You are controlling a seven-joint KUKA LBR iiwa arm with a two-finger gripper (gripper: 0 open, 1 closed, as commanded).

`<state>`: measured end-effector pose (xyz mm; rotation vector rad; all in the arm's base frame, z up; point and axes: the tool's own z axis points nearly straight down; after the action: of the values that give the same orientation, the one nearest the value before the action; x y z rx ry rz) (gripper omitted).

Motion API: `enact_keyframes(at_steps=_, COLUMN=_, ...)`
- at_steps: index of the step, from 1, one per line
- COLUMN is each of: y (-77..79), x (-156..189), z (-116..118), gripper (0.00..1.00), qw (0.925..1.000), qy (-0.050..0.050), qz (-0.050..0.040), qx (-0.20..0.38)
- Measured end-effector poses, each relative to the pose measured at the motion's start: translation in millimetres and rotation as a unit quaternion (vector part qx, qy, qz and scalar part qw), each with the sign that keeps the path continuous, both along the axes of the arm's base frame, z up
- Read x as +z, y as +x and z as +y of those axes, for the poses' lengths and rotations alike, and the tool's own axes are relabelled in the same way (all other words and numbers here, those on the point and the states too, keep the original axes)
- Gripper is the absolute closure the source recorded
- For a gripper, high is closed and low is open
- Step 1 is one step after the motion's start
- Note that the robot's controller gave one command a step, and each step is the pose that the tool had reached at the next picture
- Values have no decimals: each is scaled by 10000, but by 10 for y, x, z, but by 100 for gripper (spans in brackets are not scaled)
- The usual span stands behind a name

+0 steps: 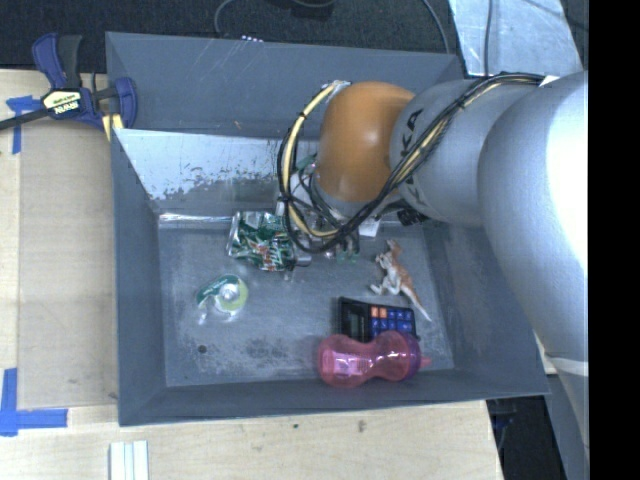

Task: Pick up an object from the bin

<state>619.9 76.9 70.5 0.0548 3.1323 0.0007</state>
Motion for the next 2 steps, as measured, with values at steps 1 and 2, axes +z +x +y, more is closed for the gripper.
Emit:
enact_keyframes(at_steps=1, y=0, x=0, z=0, gripper=100, qw=10000, qy=0, qz=0, qx=-2)
enact_keyframes(at_steps=2, y=21, x=80, z=35, gripper=100, qw=10000, qy=3, qz=-20, qx=-59)
